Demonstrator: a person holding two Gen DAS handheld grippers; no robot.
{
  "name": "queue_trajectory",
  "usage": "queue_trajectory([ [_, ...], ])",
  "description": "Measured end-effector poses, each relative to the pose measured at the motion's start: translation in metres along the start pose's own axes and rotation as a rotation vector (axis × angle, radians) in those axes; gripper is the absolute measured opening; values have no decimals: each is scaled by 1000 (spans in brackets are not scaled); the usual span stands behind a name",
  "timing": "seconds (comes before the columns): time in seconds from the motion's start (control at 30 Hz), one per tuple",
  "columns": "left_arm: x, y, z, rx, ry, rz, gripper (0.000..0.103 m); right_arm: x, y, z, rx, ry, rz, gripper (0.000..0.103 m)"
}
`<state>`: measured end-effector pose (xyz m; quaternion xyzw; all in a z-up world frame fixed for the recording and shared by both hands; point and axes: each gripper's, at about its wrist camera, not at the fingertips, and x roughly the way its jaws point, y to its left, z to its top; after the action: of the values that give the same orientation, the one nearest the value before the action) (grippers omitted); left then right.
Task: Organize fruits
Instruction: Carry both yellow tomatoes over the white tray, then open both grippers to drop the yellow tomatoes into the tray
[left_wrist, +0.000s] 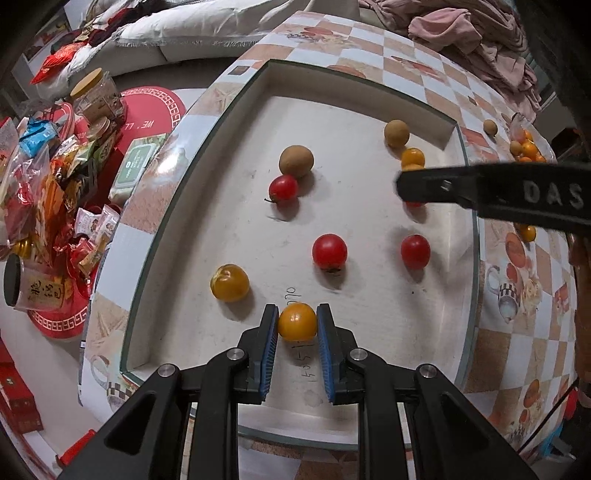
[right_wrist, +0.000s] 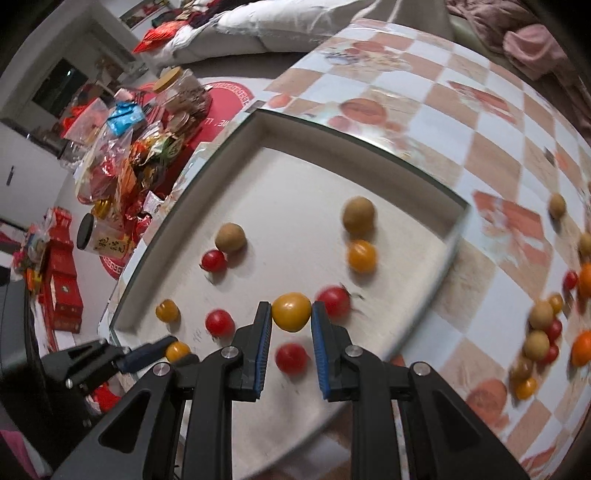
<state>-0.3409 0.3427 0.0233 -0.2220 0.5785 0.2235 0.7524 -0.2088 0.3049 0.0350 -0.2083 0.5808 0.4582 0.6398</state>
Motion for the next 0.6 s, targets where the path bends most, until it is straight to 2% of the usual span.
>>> queue_trajectory([
  [0.23, 4, 1, 0, 6, -2, -9, 23, 19, 12, 11, -54, 26, -19, 24],
  [0.6, 7, 0, -1, 20, 18, -10, 23, 41, 25, 13, -145, 47, -101, 24],
])
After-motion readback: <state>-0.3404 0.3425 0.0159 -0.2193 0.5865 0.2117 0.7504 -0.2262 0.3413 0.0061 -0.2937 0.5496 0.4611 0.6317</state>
